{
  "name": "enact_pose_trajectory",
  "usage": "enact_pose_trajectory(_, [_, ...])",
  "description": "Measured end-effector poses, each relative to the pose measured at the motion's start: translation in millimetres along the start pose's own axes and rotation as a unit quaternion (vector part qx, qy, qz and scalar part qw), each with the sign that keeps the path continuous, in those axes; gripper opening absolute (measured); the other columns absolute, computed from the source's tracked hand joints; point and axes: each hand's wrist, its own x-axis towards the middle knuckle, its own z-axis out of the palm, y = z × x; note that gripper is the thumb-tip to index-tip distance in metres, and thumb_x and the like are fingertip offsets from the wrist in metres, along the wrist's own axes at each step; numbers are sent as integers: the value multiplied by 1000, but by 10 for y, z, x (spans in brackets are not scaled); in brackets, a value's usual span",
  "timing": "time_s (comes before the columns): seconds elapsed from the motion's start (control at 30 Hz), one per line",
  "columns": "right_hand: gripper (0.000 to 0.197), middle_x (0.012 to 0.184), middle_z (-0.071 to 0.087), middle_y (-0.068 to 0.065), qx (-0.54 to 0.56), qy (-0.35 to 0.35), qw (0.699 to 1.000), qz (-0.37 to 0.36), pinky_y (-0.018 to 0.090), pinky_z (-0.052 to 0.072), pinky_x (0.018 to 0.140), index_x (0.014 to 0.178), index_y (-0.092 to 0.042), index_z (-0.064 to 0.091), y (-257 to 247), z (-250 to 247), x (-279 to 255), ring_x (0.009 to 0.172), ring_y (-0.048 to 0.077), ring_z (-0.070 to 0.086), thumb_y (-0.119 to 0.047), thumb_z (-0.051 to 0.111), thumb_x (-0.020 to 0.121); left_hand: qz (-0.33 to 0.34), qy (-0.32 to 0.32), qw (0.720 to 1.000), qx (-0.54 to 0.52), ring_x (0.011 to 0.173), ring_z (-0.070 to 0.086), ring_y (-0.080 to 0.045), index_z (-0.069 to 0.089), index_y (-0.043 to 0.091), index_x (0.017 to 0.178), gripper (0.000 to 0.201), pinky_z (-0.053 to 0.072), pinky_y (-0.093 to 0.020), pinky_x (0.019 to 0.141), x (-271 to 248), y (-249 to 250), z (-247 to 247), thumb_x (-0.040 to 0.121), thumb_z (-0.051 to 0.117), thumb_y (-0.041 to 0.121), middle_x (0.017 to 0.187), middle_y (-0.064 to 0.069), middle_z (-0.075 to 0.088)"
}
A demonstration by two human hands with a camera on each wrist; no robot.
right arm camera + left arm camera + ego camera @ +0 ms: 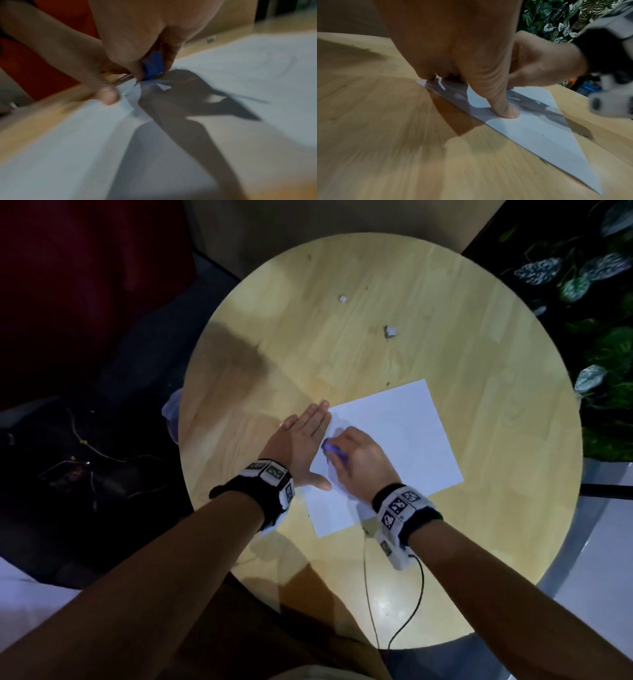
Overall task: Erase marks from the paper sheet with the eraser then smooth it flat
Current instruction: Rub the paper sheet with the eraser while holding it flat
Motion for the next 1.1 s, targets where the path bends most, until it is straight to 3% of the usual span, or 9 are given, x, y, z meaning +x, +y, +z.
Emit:
enact_pose_trajectory(0.13, [12,88,61,14,-9,136,981,135,32,47,73,92,-7,70,280,-83,301,79,31,60,-11,60,86,1,-3,1000,6,151,-18,-20,-13,6,156,131,3,-36,122,1,4,10,74,58,81,162,-8,-27])
enact_pose_trajectory(0.27, [11,80,58,11,13,42,997,60,36,47,67,83,-6,68,-128,120,33,73,28,56,-10,58,86,-7,14,1000,10,152,-16,-20,-10,5,157,133,5,-36,122,-9,25,16,72,59,82,162,-9,-25])
enact_pose_trajectory(0.33, [13,83,58,11,6,11,999,45,37,49,67,89,-5,70,-43,41,86,74,28,57,-12,59,87,-8,12,1000,5,152,-16,-20,-11,5,157,133,3,-37,122,-11,20,11,73,60,80,162,-7,-26])
enact_pose_trajectory(0.47, [17,93,61,13,-2,114,985,131,35,51,78,97,-7,71,278,-73,368,84,31,61,-12,60,86,-11,0,1000,2,151,-18,-18,-13,9,157,132,3,-38,123,18,3,13,73,60,80,162,-4,-28])
enact_pose_trajectory(0.63, [16,84,57,12,-3,25,999,42,36,50,66,90,-5,70,-18,35,273,73,30,57,-12,56,86,-9,-1,999,54,152,-15,-18,-10,13,158,130,1,-39,121,64,-105,-112,72,61,80,163,0,-25])
enact_pose_trajectory(0.83, [15,91,60,11,1,100,986,132,31,50,75,92,-8,71,184,-76,387,84,29,59,-10,57,86,-21,-19,998,62,152,-13,-19,-12,13,158,129,6,-40,122,50,-108,-152,74,62,77,163,0,-26])
enact_pose_trajectory(0.97, [16,84,57,11,6,-12,1000,17,34,49,68,89,-8,69,-116,24,155,79,29,55,-10,55,84,-22,-21,998,54,152,-14,-20,-14,10,157,127,9,-40,122,36,-69,-187,77,63,73,162,-1,-28])
enact_pose_trajectory(1.03, [15,87,58,11,-11,-13,999,37,37,51,70,91,-8,70,11,-60,245,82,29,56,-11,56,86,-22,-27,999,31,152,-16,-19,-14,11,157,128,9,-39,122,46,-76,-182,76,66,71,161,0,-29])
enact_pose_trajectory(1.1, [15,92,60,10,-6,63,991,116,36,52,75,94,-8,71,184,-96,344,85,29,59,-11,59,86,-21,-32,999,21,152,-17,-18,-13,13,157,129,10,-39,123,56,-89,-175,75,68,70,161,1,-29])
